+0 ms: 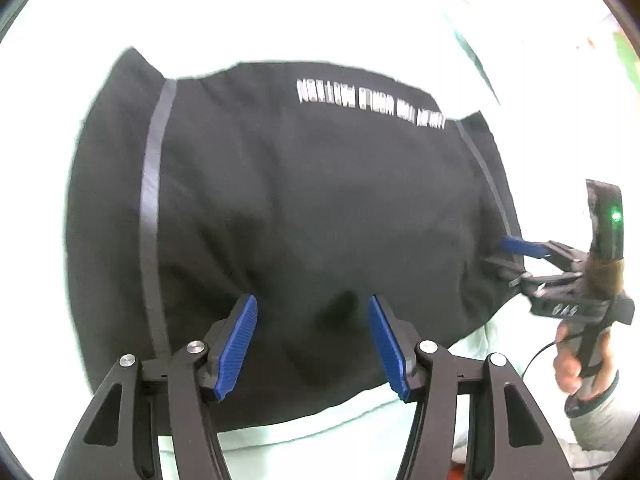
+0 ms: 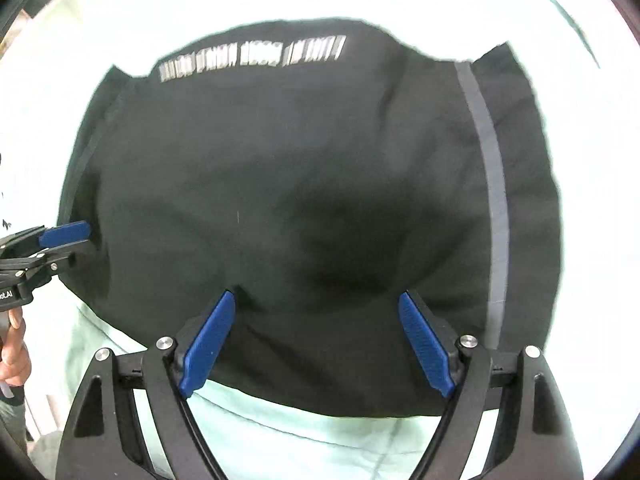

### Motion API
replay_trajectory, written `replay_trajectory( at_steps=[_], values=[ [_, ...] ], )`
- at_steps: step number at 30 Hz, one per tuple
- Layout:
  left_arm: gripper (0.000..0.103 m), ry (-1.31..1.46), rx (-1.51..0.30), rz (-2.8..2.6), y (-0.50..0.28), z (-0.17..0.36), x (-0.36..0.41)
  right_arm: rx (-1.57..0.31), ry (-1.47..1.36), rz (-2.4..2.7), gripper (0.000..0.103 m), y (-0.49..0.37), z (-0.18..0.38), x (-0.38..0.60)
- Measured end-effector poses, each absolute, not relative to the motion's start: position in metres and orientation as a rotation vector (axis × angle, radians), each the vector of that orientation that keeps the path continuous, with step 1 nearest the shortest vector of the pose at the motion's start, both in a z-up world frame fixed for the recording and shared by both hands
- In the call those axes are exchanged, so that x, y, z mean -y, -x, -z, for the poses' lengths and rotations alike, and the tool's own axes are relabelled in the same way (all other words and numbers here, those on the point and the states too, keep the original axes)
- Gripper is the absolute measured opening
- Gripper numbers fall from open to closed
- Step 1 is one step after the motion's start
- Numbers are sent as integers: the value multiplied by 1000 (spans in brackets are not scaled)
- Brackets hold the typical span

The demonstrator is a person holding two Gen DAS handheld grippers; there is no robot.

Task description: Fold large clothes

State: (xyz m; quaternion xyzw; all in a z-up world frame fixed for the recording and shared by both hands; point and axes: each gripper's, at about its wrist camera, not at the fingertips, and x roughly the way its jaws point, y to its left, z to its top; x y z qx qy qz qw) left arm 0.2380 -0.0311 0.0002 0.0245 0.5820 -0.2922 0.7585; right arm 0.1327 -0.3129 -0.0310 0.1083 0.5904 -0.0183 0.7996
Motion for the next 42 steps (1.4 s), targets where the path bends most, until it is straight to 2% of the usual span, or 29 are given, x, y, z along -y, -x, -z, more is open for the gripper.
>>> replay_trajectory(
  at_steps=[6,10,12,15,21,23,27,31,33,35,38,40,42],
  values=[
    [60,-10,-1102,550,-267,-68,-16,-912,-61,323,86,-115,-92,351],
    [60,18,-1054,478,-289,-86,-48,-733,-8,472,93,-110,-145,372],
    [61,20,-1063,451,-297,-83,-62,-716,-31,446,96,-109,-149,387],
    [62,32,-1110,446,-309,-65,-67,-875,-125,360,97,-119,-118,415],
    [63,176,-1273,452,-335,13,-72,-1176,-498,240,96,-132,12,468],
    [63,192,-1310,434,-339,31,-75,-1212,-573,224,92,-124,42,478],
    [63,266,-1353,439,-352,62,-81,-1230,-674,191,91,-120,84,492],
    [64,437,-1415,515,-365,91,-87,-1232,-740,112,91,-119,103,497],
    [68,500,-1446,553,-370,107,-83,-1230,-752,85,93,-120,110,500],
    [70,576,-1482,593,-372,124,-77,-1234,-794,66,99,-121,120,505],
    [71,612,-1486,619,-371,136,-69,-1220,-880,35,103,-119,137,509],
    [59,612,-1463,651,-366,132,-68,-1213,-892,18,103,-118,138,507],
    [45,604,-1429,697,-358,122,-70,-1202,-883,-23,91,-115,132,505]
  ],
)
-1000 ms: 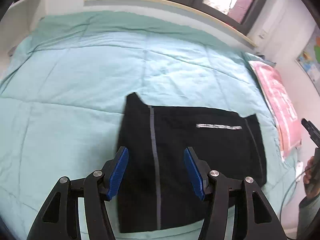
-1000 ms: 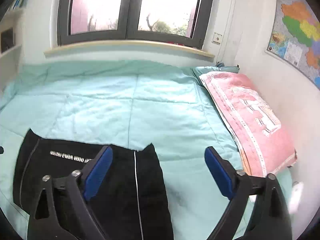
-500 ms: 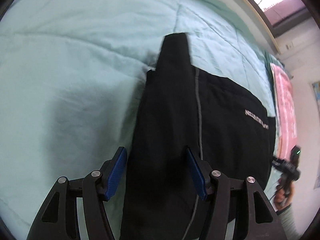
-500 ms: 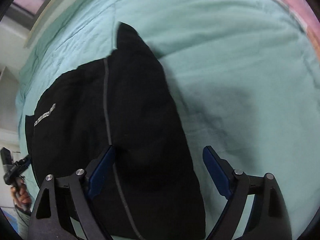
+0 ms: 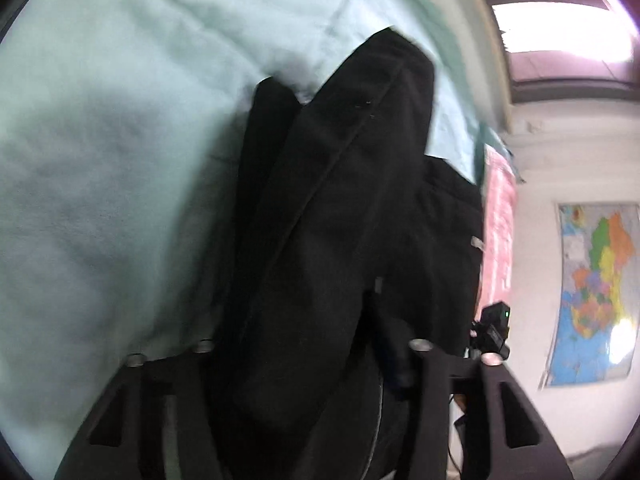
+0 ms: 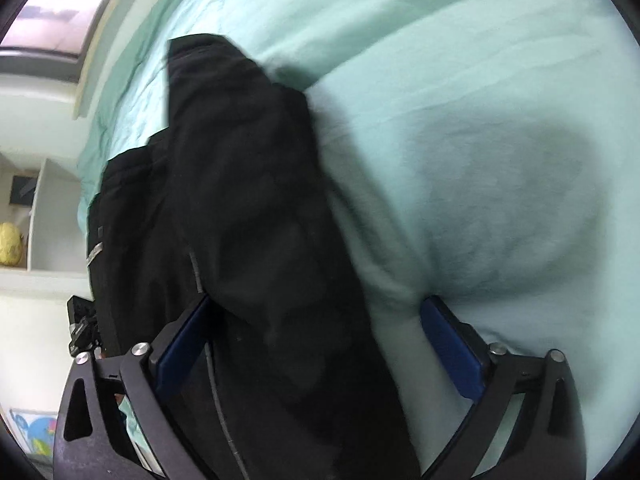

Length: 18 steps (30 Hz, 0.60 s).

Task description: Fold large clothes

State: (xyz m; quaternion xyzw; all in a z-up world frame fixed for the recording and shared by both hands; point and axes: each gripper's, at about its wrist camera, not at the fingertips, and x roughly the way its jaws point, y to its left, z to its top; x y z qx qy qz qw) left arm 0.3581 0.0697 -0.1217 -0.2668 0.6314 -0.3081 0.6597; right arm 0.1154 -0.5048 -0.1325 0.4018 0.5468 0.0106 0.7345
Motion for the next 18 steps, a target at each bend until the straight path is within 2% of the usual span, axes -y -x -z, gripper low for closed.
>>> replay_trajectory(
  at_steps=[1,2,4,7,10,11,12,13,15,16,18],
  values=[
    [44,617,-1423,710,-357,119,-71,-1187,-890,-72,71,-116,129,503],
    [44,641,-1421,720,-355,118,-74,-1183,-902,-100,69,-118,127,500],
    [44,641,-1430,722,-355,119,-75,-1192,-881,-111,69,-119,127,498],
    [57,652,-1468,681,-359,133,-68,-1207,-960,-134,77,-126,144,500],
    [59,669,-1479,658,-358,141,-56,-1177,-1041,-167,79,-137,156,498],
    [53,655,-1467,658,-355,136,-53,-1166,-1051,-183,73,-139,155,494],
    [42,640,-1450,660,-351,129,-53,-1155,-1050,-205,71,-140,151,489],
    [39,640,-1430,667,-347,121,-55,-1146,-1009,-201,66,-139,142,483],
    [34,660,-1376,701,-334,97,-57,-1106,-982,-209,55,-132,125,479],
    [34,659,-1348,720,-327,83,-55,-1077,-989,-221,45,-131,116,478],
    [33,653,-1291,777,-309,53,-50,-1008,-1002,-260,41,-117,97,472]
  ],
)
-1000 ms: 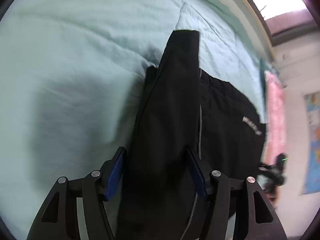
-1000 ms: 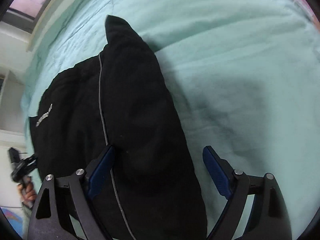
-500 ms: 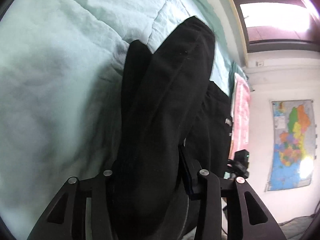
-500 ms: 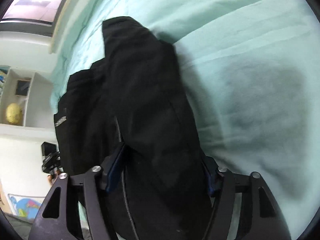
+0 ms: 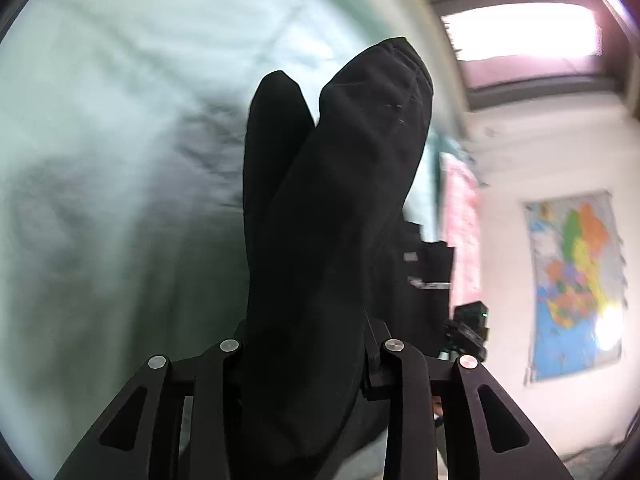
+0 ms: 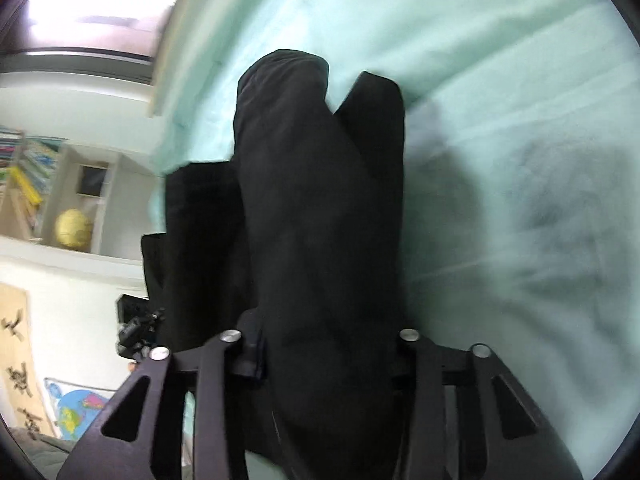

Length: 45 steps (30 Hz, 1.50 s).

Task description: Fold large clothes

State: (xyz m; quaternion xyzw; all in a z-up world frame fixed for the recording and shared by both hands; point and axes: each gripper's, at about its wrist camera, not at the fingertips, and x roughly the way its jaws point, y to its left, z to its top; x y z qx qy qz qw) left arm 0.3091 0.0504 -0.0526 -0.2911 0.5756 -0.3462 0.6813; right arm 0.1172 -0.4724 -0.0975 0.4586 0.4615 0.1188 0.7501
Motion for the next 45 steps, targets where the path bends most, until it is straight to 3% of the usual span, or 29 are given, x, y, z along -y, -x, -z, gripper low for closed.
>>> replay_trajectory(
  at_steps=[8,17,21,28,34,37,38,40,45],
  values=[
    [33,646,-1140,920,-235,-39,-44,-908,-890,-319,40,-64,14,423],
    [33,631,-1152,937,-179,-59,-88,-903,-853,-324,40,11,-43,412],
    [33,640,-1216,908,-163,-37,-99,-962,-828,-297,40,27,-46,400],
    [33,690,-1308,810,-156,43,-126,-1084,-818,-230,40,27,15,392],
    [35,870,-1269,755,-168,118,-183,-1041,-721,-142,41,28,44,414],
    [41,1046,-1308,764,-175,169,-198,-1038,-670,-83,41,33,71,420],
    [41,1099,-1304,784,-175,180,-201,-1030,-660,-71,46,36,83,422],
    [41,1119,-1256,819,-171,183,-207,-1003,-683,-59,59,43,104,424],
    [43,927,-1127,793,-147,149,-222,-897,-718,-41,60,76,113,437]
  ],
)
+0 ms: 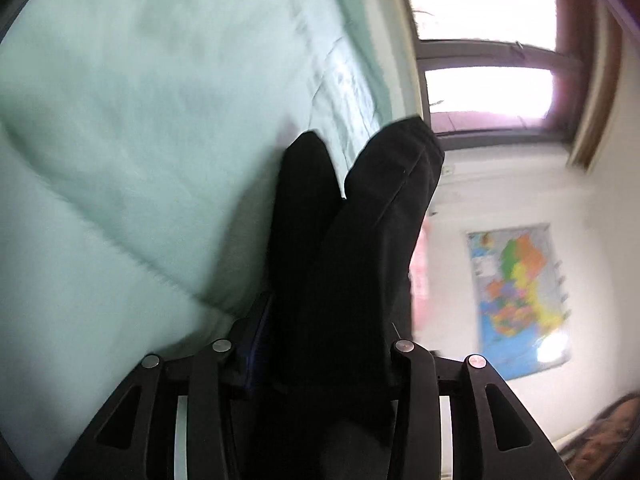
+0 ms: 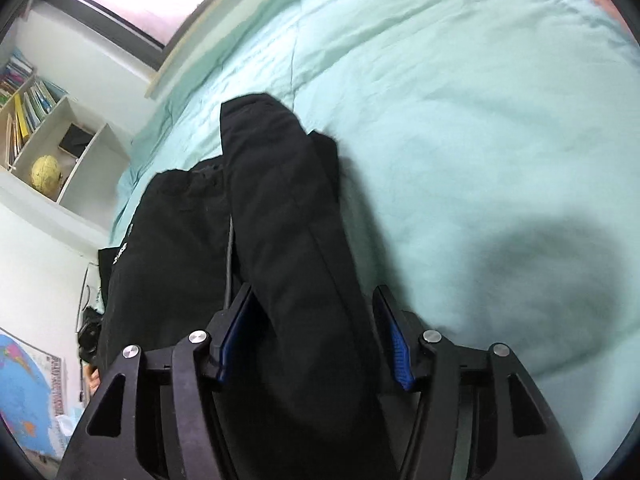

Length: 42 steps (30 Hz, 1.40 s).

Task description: Fold large clothes

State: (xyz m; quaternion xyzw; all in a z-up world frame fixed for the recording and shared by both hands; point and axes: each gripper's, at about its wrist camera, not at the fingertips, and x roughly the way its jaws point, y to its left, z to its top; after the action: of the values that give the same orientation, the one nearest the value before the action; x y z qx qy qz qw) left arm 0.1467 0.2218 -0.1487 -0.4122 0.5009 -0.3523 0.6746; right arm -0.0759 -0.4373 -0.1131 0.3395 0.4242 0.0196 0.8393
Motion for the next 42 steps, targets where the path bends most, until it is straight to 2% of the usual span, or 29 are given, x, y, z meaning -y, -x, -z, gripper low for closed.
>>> replay_trajectory(
  at_steps=[7,11,12,14,18,21,23,28,32,34,38,42],
  values=[
    [44,577,-920,535,-76,54,-250,-760,-413,205,65,145,26,385],
    [44,382,-851,588,-39,7,-193,-701,-371,91,69,139,-16,336],
    [49,334,-858,608,-34,4,-173,-718,-349,80,69,126,-20,320],
    [53,207,-910,648,-29,9,-115,-775,-287,52,69,91,-20,281],
    [52,40,-1016,630,-45,51,-45,-891,-217,32,69,23,17,236],
    [53,16,-1061,561,-65,75,-24,-1032,-221,92,71,-6,75,237],
    [53,41,-1086,548,-74,77,-25,-1021,-239,113,74,-12,90,241],
    [53,9,-1020,564,-55,50,-29,-988,-214,110,74,9,67,231],
    [57,-13,-923,649,6,19,-43,-912,-212,40,74,73,34,220],
    [60,-39,-922,608,28,25,-45,-924,-207,35,74,96,35,214],
    [60,-40,-1030,544,17,74,-32,-1035,-244,40,77,96,76,206],
    [60,-69,-969,503,25,53,-31,-1022,-237,84,77,98,73,201]
  ],
)
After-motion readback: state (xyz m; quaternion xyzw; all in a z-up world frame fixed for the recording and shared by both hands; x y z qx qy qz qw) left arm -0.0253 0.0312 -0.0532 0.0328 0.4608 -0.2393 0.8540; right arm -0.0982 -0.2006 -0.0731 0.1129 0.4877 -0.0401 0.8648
